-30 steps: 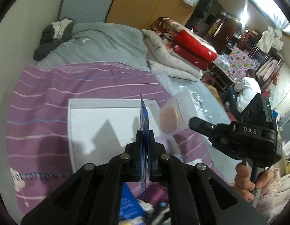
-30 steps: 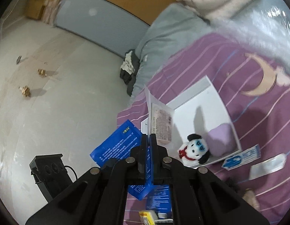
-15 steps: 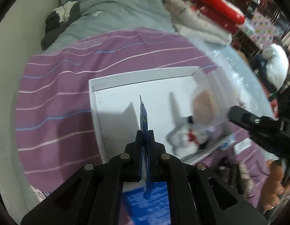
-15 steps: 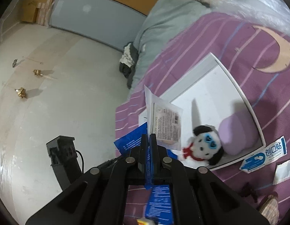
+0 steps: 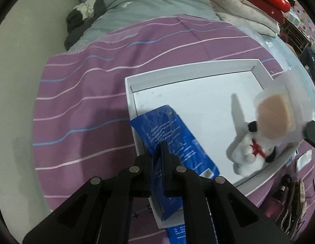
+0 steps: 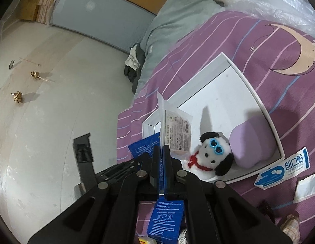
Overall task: Organize soft objects
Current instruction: 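Carry the puff bag over the box with the right tool while the left lowers the blue packet into it, then open the left tool to release the blue packet flat inside the box, then lower the clear puff bag into the box and open the right tool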
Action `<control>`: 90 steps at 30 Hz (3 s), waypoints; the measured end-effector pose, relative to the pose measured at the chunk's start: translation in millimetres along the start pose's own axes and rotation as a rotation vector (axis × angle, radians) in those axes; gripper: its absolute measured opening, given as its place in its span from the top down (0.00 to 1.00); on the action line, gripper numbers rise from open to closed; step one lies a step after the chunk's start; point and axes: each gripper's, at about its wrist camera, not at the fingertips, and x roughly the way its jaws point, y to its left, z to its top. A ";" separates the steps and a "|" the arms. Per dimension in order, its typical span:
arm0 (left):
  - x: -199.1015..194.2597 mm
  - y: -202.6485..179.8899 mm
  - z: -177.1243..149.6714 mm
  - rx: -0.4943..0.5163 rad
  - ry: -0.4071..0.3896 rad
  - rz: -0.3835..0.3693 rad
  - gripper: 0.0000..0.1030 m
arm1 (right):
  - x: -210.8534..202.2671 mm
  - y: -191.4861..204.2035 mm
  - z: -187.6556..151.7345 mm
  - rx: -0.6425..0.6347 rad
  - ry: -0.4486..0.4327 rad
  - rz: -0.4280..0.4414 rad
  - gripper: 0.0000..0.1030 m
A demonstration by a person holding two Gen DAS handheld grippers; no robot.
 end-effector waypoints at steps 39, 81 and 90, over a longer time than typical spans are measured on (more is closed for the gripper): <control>-1.9 -22.7 3.0 0.020 -0.014 -0.183 0.79 | -4.8 1.5 -1.2 -0.028 -0.006 -0.012 1.00; 20.1 -15.6 -30.3 -0.136 0.063 -0.032 0.99 | 9.9 -45.5 34.6 0.021 -0.062 0.139 1.00; 20.3 -17.6 -29.7 -0.129 0.062 -0.027 0.99 | 12.1 -56.2 36.1 -0.037 -0.091 -0.242 0.99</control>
